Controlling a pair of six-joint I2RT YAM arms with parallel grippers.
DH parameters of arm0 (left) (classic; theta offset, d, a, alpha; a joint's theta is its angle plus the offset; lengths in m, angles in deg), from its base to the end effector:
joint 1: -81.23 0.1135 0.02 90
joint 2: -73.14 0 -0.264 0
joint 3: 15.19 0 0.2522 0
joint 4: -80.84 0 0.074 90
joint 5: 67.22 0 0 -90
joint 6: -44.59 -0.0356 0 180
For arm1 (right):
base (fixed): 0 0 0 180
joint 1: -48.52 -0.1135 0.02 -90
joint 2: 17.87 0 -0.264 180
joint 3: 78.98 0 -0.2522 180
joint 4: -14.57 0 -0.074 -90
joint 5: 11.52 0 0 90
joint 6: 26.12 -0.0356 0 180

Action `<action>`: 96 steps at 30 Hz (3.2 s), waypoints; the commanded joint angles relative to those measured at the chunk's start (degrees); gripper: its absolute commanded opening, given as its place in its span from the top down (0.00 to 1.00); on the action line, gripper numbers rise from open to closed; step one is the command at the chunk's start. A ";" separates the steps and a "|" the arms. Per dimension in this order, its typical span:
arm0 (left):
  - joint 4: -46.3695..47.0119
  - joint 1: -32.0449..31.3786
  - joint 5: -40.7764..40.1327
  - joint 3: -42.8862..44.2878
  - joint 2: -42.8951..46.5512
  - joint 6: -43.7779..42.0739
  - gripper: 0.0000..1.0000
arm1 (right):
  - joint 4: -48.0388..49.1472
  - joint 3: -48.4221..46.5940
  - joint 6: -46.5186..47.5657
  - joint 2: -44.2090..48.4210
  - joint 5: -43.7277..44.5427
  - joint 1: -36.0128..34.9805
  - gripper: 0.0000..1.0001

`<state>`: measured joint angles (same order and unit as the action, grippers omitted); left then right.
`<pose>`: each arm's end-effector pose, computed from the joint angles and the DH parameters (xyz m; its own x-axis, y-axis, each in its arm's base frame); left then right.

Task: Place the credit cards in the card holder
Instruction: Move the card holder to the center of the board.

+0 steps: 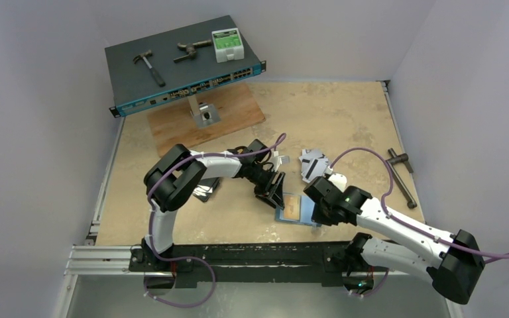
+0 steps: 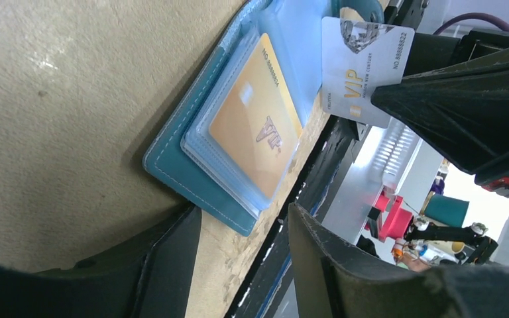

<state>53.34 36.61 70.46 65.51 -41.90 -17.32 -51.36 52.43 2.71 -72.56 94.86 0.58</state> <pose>0.2564 -0.2900 0.1240 -0.8932 0.4361 -0.1094 0.3408 0.4981 -0.7973 0.1090 0.1058 0.1993 -0.8802 0.2791 -0.3838 0.2429 0.9598 0.1409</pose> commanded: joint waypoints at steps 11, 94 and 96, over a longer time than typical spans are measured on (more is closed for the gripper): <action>8.65 -0.59 3.90 0.78 4.45 4.37 0.51 | 1.17 1.43 -1.32 0.19 -0.31 -0.13 1.00; -10.96 8.23 -11.67 -0.49 7.07 -5.05 1.00 | 19.97 5.91 1.58 6.39 -7.75 -0.09 1.00; -10.95 8.16 -11.58 -0.49 7.12 -5.08 1.00 | 20.47 6.54 1.43 6.32 -7.78 -0.05 1.00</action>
<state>42.63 44.74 62.40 64.46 -36.26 -20.53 -33.81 58.42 3.37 -66.23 87.36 0.58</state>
